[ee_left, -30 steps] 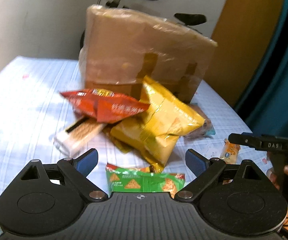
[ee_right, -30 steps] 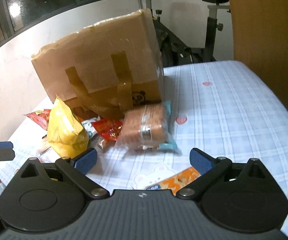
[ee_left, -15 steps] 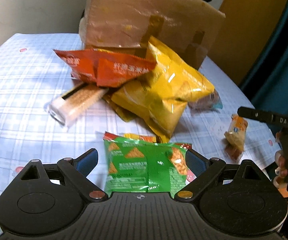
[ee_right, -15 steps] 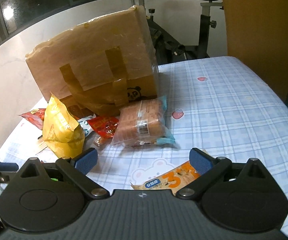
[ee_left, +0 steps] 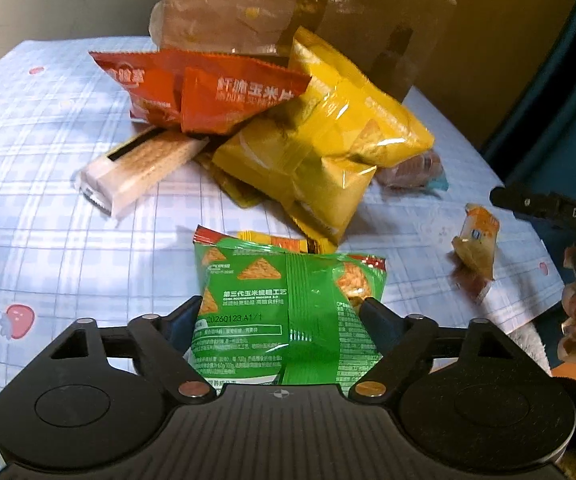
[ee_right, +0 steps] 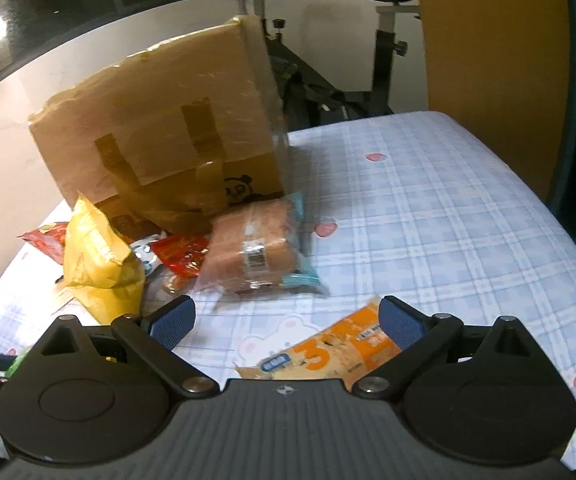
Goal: Organize snacks
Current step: 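Grasp the green corn chip bag with the left tool while the right tool approaches the wafer bar, then grasp the orange wafer bar with the right tool and lift both toward the box, then open both tools over the box to drop the green bag and wafer bar, then grasp the yellow candy packet with the left tool while the right tool grasps the brown packet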
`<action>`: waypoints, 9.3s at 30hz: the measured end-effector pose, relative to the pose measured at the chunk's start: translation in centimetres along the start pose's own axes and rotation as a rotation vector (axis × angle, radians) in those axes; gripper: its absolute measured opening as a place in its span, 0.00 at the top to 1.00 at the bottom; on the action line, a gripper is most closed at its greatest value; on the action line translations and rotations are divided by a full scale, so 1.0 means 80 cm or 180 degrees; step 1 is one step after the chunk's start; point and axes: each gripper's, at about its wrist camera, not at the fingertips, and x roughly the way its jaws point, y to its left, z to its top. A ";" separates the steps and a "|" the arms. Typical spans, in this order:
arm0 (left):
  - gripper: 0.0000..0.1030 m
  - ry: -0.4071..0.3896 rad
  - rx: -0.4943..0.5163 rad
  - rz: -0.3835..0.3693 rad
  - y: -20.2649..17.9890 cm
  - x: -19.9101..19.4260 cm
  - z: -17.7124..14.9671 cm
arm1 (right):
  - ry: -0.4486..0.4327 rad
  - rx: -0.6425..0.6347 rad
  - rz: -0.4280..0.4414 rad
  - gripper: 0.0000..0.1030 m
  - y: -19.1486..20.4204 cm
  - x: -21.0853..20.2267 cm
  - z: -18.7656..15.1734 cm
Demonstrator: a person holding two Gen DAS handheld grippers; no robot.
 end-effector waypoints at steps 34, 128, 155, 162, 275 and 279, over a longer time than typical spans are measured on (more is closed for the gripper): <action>0.26 -0.1193 -0.0455 0.0258 0.025 -0.078 -0.012 | 0.0113 0.0055 -0.0393 0.30 0.011 0.072 -0.024; 0.26 -0.2009 0.0157 0.0286 -0.042 -0.082 0.300 | -0.1090 -0.0287 0.0797 0.55 0.108 0.081 0.279; 0.14 -0.1534 0.0105 0.0313 0.032 -0.113 0.287 | -0.0914 -0.0472 0.1019 0.37 0.098 0.033 0.237; 0.14 -0.1630 0.0137 0.0402 0.045 -0.153 0.240 | -0.0960 -0.0605 0.1056 0.37 0.071 -0.009 0.190; 0.51 -0.0663 0.0289 0.0315 -0.015 0.030 0.008 | -0.0171 -0.1242 0.0755 0.54 0.035 0.082 -0.060; 0.51 -0.0724 0.0253 0.0301 -0.013 0.023 0.007 | -0.0177 -0.1227 0.0754 0.56 0.035 0.079 -0.058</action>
